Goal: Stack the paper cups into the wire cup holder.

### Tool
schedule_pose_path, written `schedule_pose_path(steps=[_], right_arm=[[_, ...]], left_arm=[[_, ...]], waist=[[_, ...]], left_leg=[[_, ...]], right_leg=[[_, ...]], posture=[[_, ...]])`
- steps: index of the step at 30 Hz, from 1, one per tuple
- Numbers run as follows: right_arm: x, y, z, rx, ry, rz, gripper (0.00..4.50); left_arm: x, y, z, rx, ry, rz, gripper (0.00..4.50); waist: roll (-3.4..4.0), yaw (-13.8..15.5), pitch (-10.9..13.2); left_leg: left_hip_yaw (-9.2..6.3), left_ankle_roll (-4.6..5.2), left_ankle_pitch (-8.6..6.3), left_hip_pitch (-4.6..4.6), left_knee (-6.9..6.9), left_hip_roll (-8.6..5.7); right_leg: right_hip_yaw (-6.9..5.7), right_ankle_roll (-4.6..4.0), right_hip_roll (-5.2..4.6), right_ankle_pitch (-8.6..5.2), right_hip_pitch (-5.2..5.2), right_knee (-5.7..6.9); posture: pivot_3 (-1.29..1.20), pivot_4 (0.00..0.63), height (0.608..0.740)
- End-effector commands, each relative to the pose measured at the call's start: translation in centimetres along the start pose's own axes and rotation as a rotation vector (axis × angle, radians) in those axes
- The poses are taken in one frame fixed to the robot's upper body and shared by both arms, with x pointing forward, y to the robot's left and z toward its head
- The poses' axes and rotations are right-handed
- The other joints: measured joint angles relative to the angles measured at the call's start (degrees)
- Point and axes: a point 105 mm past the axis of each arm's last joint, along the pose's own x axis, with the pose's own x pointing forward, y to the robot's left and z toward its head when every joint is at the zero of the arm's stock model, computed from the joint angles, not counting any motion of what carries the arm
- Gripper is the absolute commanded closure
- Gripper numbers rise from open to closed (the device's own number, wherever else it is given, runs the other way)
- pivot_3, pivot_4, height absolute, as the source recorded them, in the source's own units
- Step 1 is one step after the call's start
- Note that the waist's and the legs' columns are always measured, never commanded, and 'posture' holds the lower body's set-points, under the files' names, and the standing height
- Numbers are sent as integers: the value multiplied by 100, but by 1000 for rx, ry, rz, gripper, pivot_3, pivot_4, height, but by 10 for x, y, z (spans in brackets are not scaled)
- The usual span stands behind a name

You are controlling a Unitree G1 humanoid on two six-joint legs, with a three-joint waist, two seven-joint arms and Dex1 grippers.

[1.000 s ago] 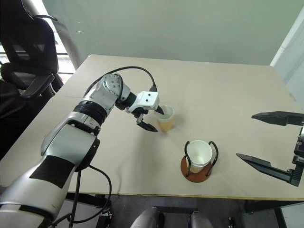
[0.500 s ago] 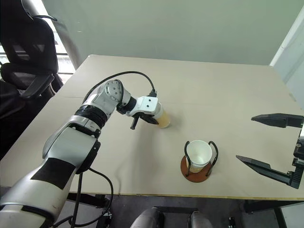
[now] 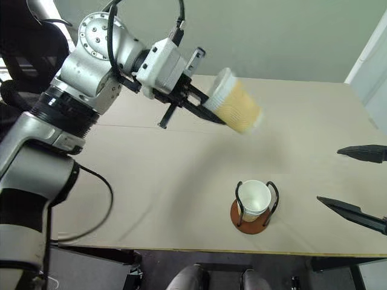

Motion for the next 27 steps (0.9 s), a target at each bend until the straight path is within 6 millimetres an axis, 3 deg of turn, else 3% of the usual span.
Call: schedule_pose_path(steps=[1, 7, 11, 17, 27], right_arm=[[-12, 3, 4, -23, 2, -45, 0], [-19, 12, 5, -23, 27, -87, 0], [-19, 15, 6, -24, 30, -92, 0], [-18, 18, 8, -23, 27, -99, 0], [-14, 17, 9, -23, 21, -102, 0]], left_arm=[[16, -13, 11, 32, -63, -141, 4484], [43, -19, 1, 50, -47, -285, 4484], [57, -21, -15, 59, 20, -361, 4484], [61, -22, -33, 86, 112, -415, 4484], [62, -27, -42, 124, 161, -475, 4484]], waist=[[0, -7, 2], [-1, -30, 17], [-2, -51, 17], [-3, -75, 19], [-2, -79, 19]], left_leg=[[-2, -1, -1, 6, 1, 2], [-3, -9, -10, 9, 6, 3], [0, -15, -5, 17, 10, 1], [-1, -23, 3, 14, 11, 2], [-3, -26, -14, 8, 8, 2]], right_leg=[[2, -2, -1, -1, 6, 1], [3, -20, 0, -3, 0, 31], [7, -81, 1, -34, 1, 47], [7, -85, 3, -27, -3, 55], [7, -31, 4, -8, -7, 53]], posture=[[0, 150, 740], [0, 150, 740], [0, 150, 740], [0, 150, 740], [0, 150, 740]])
